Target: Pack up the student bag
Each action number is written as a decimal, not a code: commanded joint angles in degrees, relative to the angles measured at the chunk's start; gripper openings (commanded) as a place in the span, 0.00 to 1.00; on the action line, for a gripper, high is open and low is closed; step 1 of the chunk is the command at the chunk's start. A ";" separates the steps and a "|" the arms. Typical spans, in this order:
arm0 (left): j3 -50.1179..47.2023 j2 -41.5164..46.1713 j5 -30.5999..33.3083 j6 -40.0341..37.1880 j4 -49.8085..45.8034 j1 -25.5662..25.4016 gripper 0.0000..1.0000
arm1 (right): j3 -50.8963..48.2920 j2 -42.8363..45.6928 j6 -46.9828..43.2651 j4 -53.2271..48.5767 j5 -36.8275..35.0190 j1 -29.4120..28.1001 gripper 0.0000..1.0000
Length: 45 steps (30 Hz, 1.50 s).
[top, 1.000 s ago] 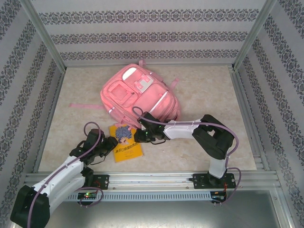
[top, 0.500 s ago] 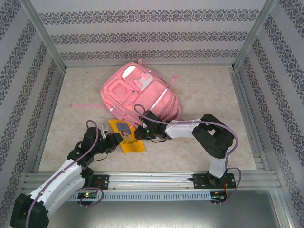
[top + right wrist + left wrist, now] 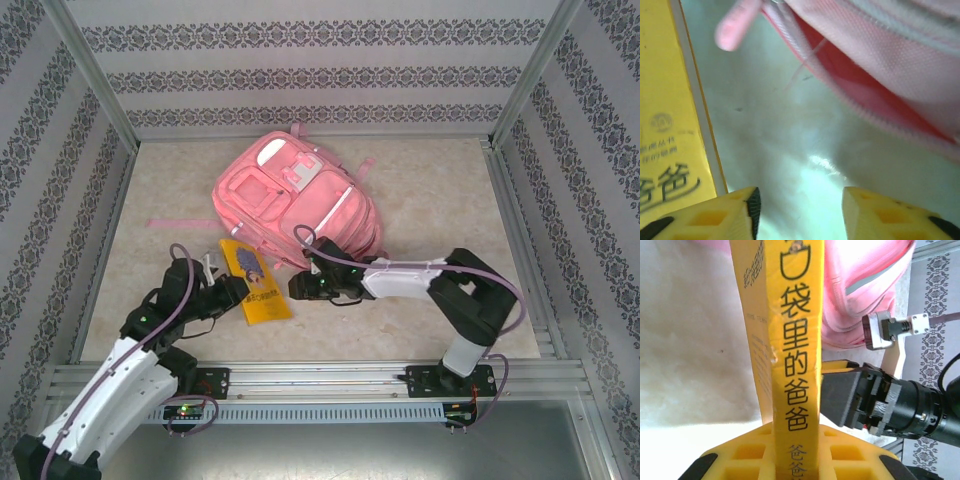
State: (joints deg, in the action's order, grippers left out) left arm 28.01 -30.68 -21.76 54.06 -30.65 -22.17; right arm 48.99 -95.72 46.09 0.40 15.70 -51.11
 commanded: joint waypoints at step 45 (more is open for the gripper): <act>-1.42 -4.52 -25.09 4.08 44.58 -0.21 0.27 | -15.85 27.11 14.28 38.37 26.78 15.28 0.00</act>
State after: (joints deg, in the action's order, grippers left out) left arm 25.71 -34.65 -44.95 59.88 6.52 -22.17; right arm 34.04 -70.37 62.61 39.64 41.69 -37.54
